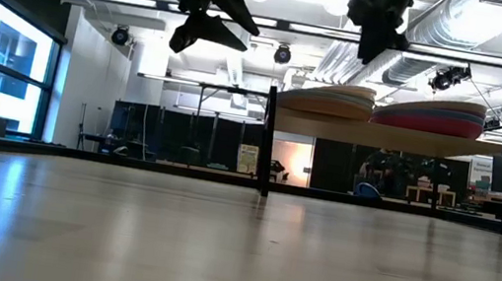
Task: Place and stack plates onto a shelf
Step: Stack the light pink plate on top of the gray plate on the shelf
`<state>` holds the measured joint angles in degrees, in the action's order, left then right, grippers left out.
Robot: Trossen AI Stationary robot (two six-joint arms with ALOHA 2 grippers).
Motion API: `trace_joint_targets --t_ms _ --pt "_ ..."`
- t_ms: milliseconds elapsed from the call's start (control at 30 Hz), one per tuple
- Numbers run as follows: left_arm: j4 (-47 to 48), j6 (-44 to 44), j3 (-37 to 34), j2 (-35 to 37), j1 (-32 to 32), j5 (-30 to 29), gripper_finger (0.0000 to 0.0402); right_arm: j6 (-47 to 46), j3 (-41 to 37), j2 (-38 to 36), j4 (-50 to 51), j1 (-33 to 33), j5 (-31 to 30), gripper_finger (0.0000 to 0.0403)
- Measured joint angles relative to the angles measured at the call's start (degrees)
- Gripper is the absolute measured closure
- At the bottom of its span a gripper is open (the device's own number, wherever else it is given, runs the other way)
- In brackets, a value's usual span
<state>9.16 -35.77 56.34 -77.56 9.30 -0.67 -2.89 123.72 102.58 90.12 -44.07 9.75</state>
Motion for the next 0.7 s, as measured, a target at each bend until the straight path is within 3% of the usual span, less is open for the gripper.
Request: trace_joint_targets --t_ms 133,333,533,700 --pt "-0.03 0.0 0.02 0.0 0.0 0.0 0.0264 -1.13 -4.29 -1.69 -0.2 2.1 0.24 0.0327" --pt "-0.12 1.36 0.0 0.0 0.13 -1.2 0.0264 -1.61 -17.99 -6.35 -1.46 5.6 -2.5 0.0327" --pt "-0.1 1.4 0.0 0.0 0.13 -1.29 0.0264 -4.18 -29.53 -11.89 -9.14 7.16 -2.65 0.0327" --pt "-0.1 1.49 0.0 0.0 0.13 -1.29 0.0264 -6.15 -34.49 -13.84 -13.74 7.06 -2.68 0.0327"
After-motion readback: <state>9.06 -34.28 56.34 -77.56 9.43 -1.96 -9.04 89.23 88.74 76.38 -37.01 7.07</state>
